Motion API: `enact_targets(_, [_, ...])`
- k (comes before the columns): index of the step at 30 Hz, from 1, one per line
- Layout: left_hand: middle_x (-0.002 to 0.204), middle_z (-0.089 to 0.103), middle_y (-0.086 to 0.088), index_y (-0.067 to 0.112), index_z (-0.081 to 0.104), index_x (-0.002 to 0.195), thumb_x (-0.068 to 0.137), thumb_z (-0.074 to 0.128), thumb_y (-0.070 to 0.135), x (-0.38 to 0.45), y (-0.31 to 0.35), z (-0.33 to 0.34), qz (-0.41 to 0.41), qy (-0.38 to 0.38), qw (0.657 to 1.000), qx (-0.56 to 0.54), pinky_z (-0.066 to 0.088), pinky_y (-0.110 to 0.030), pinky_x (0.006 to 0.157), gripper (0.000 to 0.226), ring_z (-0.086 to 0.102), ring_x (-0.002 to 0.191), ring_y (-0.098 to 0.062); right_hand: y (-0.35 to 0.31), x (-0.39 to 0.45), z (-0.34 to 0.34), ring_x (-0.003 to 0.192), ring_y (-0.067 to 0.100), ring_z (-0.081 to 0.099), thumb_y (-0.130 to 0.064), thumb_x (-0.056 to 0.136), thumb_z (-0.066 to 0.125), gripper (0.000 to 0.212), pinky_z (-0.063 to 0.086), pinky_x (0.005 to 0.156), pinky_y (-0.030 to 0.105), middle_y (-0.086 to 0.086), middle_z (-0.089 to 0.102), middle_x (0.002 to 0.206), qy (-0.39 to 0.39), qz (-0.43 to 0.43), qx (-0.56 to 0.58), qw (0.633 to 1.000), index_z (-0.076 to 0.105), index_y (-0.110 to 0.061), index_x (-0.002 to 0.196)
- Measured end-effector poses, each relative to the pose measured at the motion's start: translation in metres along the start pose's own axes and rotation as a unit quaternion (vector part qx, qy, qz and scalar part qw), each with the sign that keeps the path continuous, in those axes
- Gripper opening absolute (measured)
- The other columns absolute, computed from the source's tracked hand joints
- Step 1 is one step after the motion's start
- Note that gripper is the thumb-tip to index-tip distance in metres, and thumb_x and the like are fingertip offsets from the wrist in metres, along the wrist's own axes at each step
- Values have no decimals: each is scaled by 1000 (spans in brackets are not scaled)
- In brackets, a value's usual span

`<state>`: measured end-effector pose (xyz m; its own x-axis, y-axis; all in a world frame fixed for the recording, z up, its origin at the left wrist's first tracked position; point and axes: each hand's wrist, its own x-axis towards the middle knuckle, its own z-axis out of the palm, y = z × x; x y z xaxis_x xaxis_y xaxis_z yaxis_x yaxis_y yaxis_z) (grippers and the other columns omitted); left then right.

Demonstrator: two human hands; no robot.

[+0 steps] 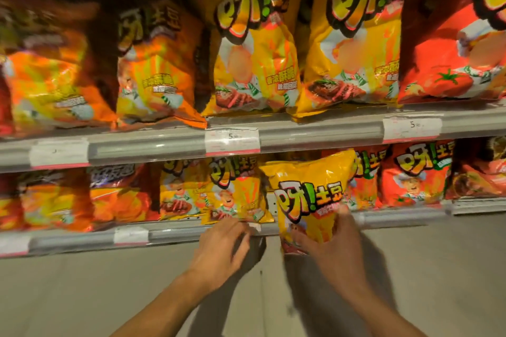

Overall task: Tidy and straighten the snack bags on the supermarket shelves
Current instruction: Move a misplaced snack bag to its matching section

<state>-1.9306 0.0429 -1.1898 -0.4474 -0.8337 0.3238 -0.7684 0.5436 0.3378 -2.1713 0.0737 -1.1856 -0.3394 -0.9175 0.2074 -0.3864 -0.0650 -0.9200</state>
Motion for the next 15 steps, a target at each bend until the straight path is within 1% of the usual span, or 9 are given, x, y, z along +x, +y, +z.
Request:
enact_targets(1, [90,62,4,20,66,95,93,62,21,-9,-10,-3,-18,14,1000,18,51,-33,69,5,60,83,-18,0,7,7,73,3,68,-48,57,96,57,57,62,27,-13,71,82,22,-18,-3,1000,56,-29,94])
enact_targets(2, [93,62,2,19,66,100,92,64,20,-17,-18,-5,-50,17,998,36,51,-33,71,8,61,85,-20,-1,15,14,70,5,67,-45,59,95,55,56,62,30,-11,70,78,46,-32,-13,998,55,-28,93])
enact_targets(3, [103,60,-1,17,65,109,91,66,22,-22,-27,-6,-91,8,994,60,52,-34,77,18,62,92,-22,-1,22,19,72,11,66,-46,60,94,57,56,63,36,-9,68,79,69,-43,-32,996,54,-28,95])
enact_targets(4, [118,56,-6,14,59,123,92,64,27,-26,-34,-6,-135,-16,986,92,50,-35,89,34,59,106,-26,1,30,24,75,16,63,-48,59,94,60,54,65,40,-8,66,82,91,-55,-50,993,54,-27,99])
enact_targets(6, [152,29,-12,13,31,149,96,56,40,-32,-51,-5,-203,-69,964,155,31,-36,116,65,33,141,-31,6,43,36,82,23,60,-50,58,94,71,53,70,44,0,65,92,123,-74,-83,986,57,-21,111])
enact_targets(7, [161,14,-10,14,18,155,96,54,45,-34,-57,-5,-220,-95,955,177,19,-37,122,75,17,149,-31,7,48,42,87,28,60,-51,59,93,78,54,75,45,6,65,98,133,-87,-107,981,58,-14,119])
enact_targets(9, [165,2,-9,15,7,158,96,52,49,-35,-66,-2,-228,-136,942,204,7,-40,125,84,4,153,-29,10,55,54,95,37,61,-53,64,91,92,54,81,48,19,64,105,150,-123,-179,964,57,3,128])
enact_targets(11, [163,10,-8,16,6,157,95,51,51,-35,-71,1,-232,-163,934,220,7,-40,125,84,8,151,-28,8,62,63,98,41,63,-54,67,89,98,55,85,48,24,64,107,156,-148,-225,950,55,12,129])
enact_targets(15, [160,17,-5,16,9,157,96,49,50,-30,-77,5,-236,-162,930,231,6,-43,125,81,12,150,-27,6,78,67,83,40,63,-52,67,90,91,57,74,46,25,62,88,137,-158,-215,954,60,19,117])
